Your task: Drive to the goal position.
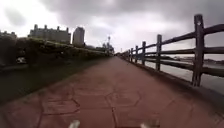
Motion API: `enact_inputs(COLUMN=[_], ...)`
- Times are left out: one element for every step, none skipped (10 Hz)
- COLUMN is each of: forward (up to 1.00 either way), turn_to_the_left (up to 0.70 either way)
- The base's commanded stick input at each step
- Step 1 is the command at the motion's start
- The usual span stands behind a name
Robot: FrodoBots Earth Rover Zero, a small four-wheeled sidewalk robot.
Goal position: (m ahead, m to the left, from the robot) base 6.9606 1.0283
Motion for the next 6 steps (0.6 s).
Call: enact_inputs(forward=[0.7,0.7,0.7,0.7,0.7,0.7], turn_to_the_left=[0.0,0.0,0.0,0.0,0.0,0.0])
